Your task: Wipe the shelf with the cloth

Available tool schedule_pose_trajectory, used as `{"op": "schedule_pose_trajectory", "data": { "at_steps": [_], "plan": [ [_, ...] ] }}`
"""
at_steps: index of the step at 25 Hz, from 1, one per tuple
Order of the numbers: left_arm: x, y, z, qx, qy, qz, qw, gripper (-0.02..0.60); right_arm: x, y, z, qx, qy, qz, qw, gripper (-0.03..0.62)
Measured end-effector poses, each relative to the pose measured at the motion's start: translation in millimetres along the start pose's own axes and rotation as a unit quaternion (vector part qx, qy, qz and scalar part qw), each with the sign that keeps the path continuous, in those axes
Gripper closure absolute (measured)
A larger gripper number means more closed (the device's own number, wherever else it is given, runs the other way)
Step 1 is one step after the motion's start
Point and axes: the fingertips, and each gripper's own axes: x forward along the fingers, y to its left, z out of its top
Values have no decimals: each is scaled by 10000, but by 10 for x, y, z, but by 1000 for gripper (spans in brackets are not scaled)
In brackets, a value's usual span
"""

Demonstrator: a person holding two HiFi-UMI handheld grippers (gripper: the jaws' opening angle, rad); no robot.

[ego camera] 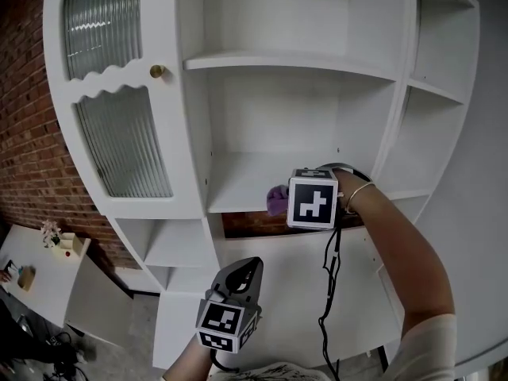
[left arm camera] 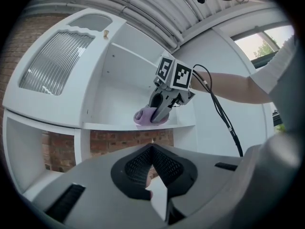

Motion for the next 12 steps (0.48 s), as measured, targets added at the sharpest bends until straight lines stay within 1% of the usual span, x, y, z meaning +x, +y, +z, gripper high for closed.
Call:
{"op": "schedule_pose_trajectory", "data": {
  "at_steps": [2, 5, 7, 9, 12],
  "plan": [
    [3, -15, -17, 18, 23, -38, 10000, 568, -71, -99, -6, 179, -140, -149, 9996, 523],
    [34, -9, -33, 25, 43, -51, 10000, 569, -166, -439, -88, 454, -297, -736, 9958, 523],
    [70, 0, -44, -15, 55, -46, 10000, 569, -160, -670, -220, 476, -205, -1060, 9930, 523],
    [119, 19, -69, -33, 70, -24, 10000, 569, -87, -857, -374, 460, -25, -1196, 9917, 522],
    [199, 82, -122, -80, 96, 65, 9999, 569, 89, -1088, -564, 505, 148, -1192, 9915, 522]
  ]
}}
